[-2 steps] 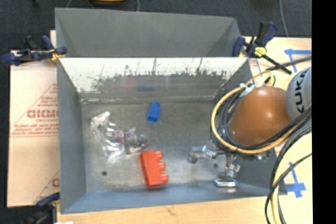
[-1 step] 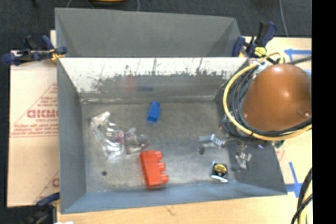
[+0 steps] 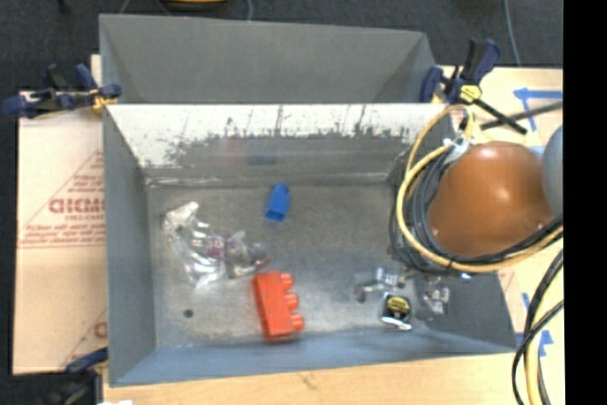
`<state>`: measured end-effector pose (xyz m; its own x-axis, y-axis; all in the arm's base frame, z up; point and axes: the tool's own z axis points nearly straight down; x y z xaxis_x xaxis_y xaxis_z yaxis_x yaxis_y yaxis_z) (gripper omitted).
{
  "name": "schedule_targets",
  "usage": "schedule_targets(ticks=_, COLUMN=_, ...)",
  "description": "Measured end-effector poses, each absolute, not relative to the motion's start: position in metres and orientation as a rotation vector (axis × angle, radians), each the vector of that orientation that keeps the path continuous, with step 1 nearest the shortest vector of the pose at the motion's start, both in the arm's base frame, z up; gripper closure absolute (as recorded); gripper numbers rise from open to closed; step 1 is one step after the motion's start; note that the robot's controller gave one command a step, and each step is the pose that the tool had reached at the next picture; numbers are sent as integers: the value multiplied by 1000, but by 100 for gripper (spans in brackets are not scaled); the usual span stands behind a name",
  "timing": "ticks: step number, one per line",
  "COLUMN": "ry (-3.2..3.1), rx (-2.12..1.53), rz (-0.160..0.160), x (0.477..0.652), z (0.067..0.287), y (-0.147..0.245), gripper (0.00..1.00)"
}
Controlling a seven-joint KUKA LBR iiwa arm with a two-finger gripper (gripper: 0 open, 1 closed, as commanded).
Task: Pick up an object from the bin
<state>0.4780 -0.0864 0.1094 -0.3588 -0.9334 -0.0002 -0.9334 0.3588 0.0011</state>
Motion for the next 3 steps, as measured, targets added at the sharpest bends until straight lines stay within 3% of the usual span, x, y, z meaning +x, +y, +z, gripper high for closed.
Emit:
schedule_targets(ticks=1, ry=-2209, rx=2238, rz=-3, x=498, z=69, y=-105, gripper=0)
schedule_targets(ticks=2, ry=-2215, rx=2232, rz=0, x=499, z=70, y=-106, gripper=100)
schedule_targets(ticks=3, ry=-2217, rx=2232, rz=-4, x=499, z=70, y=-104, gripper=0)
